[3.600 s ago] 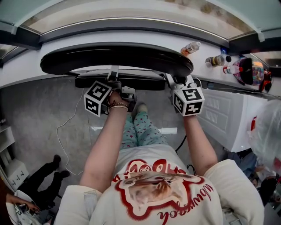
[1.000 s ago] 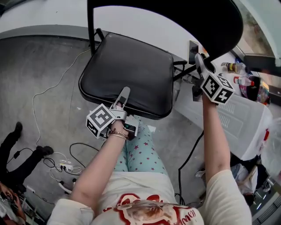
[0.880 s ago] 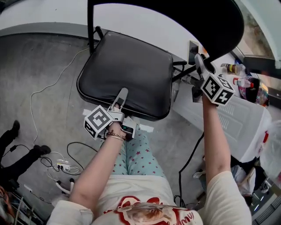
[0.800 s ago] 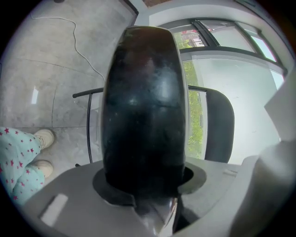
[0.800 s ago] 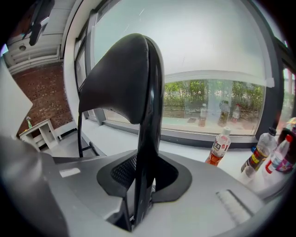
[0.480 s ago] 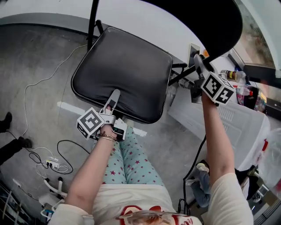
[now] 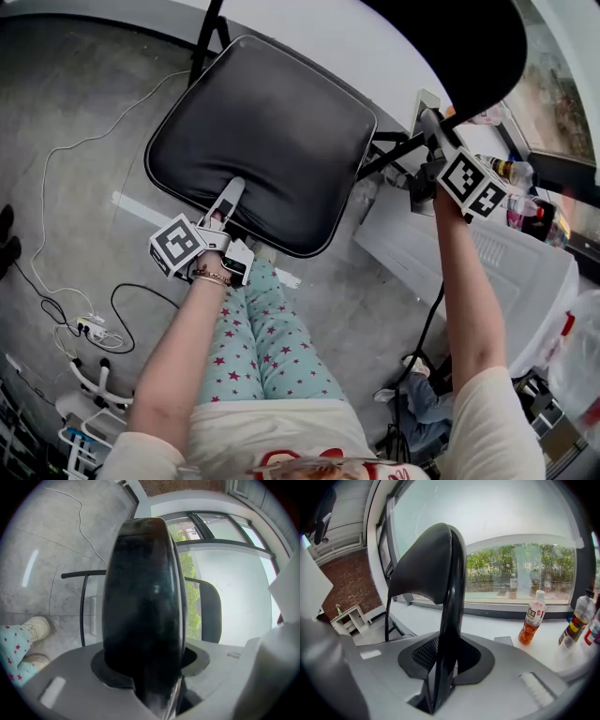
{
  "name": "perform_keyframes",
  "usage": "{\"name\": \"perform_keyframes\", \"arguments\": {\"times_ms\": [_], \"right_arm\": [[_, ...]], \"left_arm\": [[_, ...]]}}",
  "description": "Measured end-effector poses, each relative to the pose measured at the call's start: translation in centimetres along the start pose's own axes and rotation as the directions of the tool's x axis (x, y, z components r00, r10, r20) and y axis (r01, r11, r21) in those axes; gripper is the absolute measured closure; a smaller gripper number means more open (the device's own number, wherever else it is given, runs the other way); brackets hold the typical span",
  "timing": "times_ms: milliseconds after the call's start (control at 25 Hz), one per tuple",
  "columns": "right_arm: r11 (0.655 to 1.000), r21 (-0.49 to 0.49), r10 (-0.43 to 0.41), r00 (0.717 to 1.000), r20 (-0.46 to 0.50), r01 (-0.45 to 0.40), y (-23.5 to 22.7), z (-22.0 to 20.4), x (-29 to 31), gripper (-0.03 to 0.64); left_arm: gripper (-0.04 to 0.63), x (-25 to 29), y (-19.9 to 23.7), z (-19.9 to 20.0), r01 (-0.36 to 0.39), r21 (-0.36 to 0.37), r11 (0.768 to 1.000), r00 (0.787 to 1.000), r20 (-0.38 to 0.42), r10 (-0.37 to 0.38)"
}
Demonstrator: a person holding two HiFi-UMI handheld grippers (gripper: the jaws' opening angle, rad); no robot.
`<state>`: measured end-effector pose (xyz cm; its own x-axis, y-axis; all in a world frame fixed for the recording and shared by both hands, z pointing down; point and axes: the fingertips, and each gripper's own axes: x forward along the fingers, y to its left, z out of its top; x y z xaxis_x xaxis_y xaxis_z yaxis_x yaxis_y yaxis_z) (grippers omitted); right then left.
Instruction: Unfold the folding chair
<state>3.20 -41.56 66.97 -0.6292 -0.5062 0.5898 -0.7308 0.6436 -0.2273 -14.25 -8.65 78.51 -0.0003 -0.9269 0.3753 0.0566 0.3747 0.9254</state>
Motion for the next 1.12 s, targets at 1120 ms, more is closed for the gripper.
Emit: {"name": "perform_keyframes", "arguments": {"times_ms": [1120], "right_arm": [[0.997, 0.074, -0.033, 0.998, -0.046, 0.036, 0.5, -4.1, 0.4, 0.525]], "left_arm": [[0.348, -2.5, 5.6, -0.4, 0.139, -0.039, 0.990, 0.990, 0.000, -0.139]]}}
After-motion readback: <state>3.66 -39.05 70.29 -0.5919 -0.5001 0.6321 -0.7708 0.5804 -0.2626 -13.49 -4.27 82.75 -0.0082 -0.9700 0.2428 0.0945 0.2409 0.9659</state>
